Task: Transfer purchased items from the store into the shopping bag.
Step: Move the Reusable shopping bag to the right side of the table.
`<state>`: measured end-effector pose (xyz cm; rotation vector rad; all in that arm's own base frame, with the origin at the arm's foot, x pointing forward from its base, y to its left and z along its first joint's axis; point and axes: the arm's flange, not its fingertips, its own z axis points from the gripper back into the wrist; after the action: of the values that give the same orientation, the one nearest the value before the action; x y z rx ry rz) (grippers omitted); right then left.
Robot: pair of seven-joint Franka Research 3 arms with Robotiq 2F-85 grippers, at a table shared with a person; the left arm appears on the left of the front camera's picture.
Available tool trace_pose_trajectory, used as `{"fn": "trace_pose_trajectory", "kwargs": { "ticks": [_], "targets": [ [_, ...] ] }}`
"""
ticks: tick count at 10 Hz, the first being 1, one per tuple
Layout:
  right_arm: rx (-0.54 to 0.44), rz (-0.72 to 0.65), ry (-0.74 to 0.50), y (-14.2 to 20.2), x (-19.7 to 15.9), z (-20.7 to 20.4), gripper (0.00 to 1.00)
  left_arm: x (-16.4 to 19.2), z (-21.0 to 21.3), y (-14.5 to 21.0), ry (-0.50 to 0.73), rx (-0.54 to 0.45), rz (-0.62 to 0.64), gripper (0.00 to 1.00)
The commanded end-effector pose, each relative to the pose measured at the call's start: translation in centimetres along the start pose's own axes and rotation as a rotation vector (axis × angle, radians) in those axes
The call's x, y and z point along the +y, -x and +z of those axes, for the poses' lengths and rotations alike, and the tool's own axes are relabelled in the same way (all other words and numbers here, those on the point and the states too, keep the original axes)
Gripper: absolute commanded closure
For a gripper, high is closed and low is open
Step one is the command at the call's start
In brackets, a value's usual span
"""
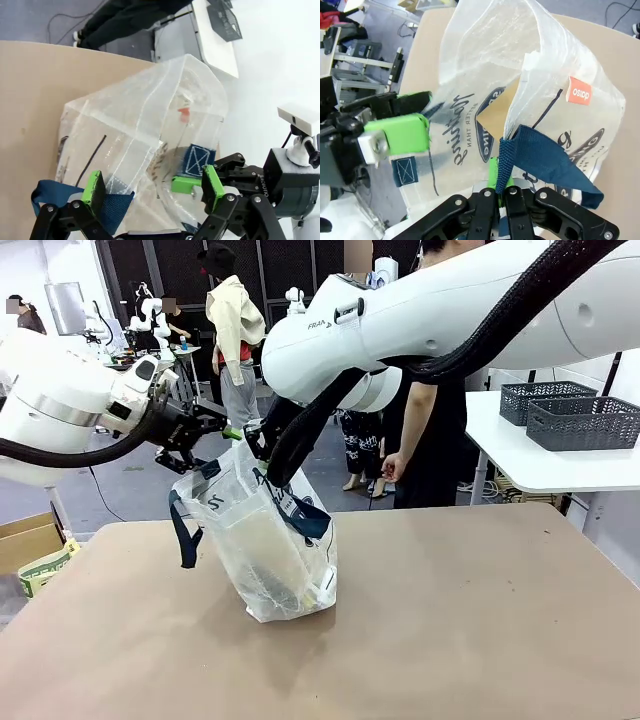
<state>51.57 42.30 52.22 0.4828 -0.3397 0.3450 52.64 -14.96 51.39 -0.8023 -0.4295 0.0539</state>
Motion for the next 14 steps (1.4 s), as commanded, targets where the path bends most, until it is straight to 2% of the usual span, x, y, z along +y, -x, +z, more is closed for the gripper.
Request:
{"fn": "trace_pose_trajectory", "kwargs": {
  "ticks": [1, 3, 6, 7, 8, 10, 12, 14],
  "targets": [
    [-0.018, 0.021, 0.003, -0.5, 0.1, 0.0, 1.00, 0.6, -1.1, -0.4, 0.011, 0.051, -0.004, 0.00],
    [-0.018, 0.027, 0.002, -0.5, 0.1, 0.1, 1.00, 1.9, -0.2, 0.4, -0.075, 0.088, -0.026, 0.00],
    [-0.013, 0.034, 0.001, -0.3, 0.3, 0.3, 1.00, 2.7, 2.4, 1.3, -0.199, 0.069, -0.206, 0.00],
    [-0.014, 0.037, 0.005, -0.3, 0.3, 0.3, 1.00, 2.6, 2.8, 1.5, -0.226, 0.072, -0.257, 0.00],
    [-0.015, 0.035, 0.007, -0.2, 0.5, 0.4, 1.00, 2.2, 2.8, 1.7, -0.186, 0.066, -0.279, 0.00],
    [-0.010, 0.038, 0.009, -0.2, 0.4, 0.2, 1.00, 1.6, 2.0, 1.7, -0.117, 0.094, -0.275, 0.00],
    [0.001, 0.044, 0.010, -0.2, 0.4, 0.0, 1.00, 1.6, 0.6, 1.9, -0.100, 0.129, -0.216, 0.00],
    [0.003, 0.052, 0.009, -0.1, 0.5, 0.1, 1.00, 2.1, 0.1, 2.0, -0.089, 0.086, -0.141, 0.00]
  ]
}}
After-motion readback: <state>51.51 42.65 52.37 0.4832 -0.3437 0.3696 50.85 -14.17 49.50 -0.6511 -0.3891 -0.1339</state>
